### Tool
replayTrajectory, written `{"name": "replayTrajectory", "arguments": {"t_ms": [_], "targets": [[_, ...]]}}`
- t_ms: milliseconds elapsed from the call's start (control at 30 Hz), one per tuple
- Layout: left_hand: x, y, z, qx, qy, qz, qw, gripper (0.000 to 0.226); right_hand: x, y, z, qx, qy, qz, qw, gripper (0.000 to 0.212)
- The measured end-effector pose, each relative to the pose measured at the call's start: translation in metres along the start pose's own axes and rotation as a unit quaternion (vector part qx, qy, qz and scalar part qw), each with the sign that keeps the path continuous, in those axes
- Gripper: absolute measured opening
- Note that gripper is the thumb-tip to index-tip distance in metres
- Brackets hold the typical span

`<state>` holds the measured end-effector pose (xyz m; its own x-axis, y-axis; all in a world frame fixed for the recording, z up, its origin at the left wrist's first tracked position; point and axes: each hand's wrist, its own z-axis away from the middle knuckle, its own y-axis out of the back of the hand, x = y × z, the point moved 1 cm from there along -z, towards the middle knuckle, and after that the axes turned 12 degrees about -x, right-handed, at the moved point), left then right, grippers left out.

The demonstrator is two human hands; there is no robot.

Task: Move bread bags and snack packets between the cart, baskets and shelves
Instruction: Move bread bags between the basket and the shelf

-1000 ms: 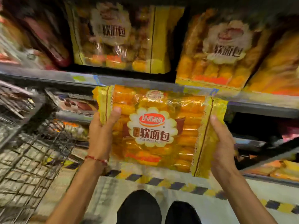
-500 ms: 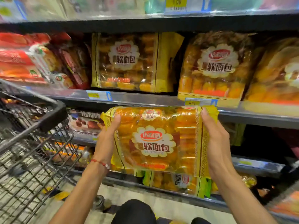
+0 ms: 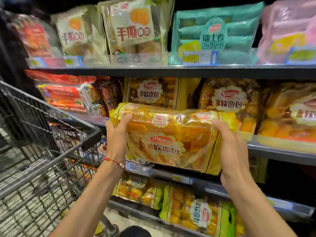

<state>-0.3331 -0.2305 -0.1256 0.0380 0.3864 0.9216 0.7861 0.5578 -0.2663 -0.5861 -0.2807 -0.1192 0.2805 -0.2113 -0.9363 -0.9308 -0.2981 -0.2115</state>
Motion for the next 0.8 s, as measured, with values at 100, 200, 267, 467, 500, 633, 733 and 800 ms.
{"name": "replayTrajectory", "arguments": {"t_ms": [100,200,267,467,500,633,733,800], "targets": [[0.018,-0.001,-0.003,0.002,-0.048,-0.014,0.999,0.113,-0.022,-0.012,-0.004,-0.024,0.021,0.032,0.999,0.028],[0.030,0.004,-0.011,0.014,-0.052,-0.011,0.998,0.127,-0.042,-0.026,-0.009,-0.015,0.058,0.050,0.997,0.038],[0.044,0.005,-0.013,0.008,-0.064,0.007,0.998,0.118,-0.052,-0.031,-0.013,-0.025,0.091,0.067,0.993,0.029],[0.066,0.010,-0.031,0.020,-0.092,0.015,0.995,0.108,-0.069,-0.043,-0.030,-0.074,0.134,0.053,0.987,0.017],[0.067,0.011,-0.037,0.028,-0.093,0.010,0.995,0.110,-0.068,-0.046,-0.033,-0.076,0.139,0.046,0.986,0.015],[0.064,0.021,-0.064,0.037,-0.099,-0.005,0.994,0.112,-0.061,-0.057,-0.043,-0.076,0.154,0.007,0.985,0.016],[0.060,0.025,-0.080,0.050,-0.097,-0.010,0.994,0.124,-0.051,-0.068,-0.052,-0.075,0.159,-0.002,0.984,0.017],[0.058,0.028,-0.092,0.060,-0.101,-0.020,0.993,0.118,-0.045,-0.076,-0.060,-0.082,0.151,-0.017,0.985,0.019]]}}
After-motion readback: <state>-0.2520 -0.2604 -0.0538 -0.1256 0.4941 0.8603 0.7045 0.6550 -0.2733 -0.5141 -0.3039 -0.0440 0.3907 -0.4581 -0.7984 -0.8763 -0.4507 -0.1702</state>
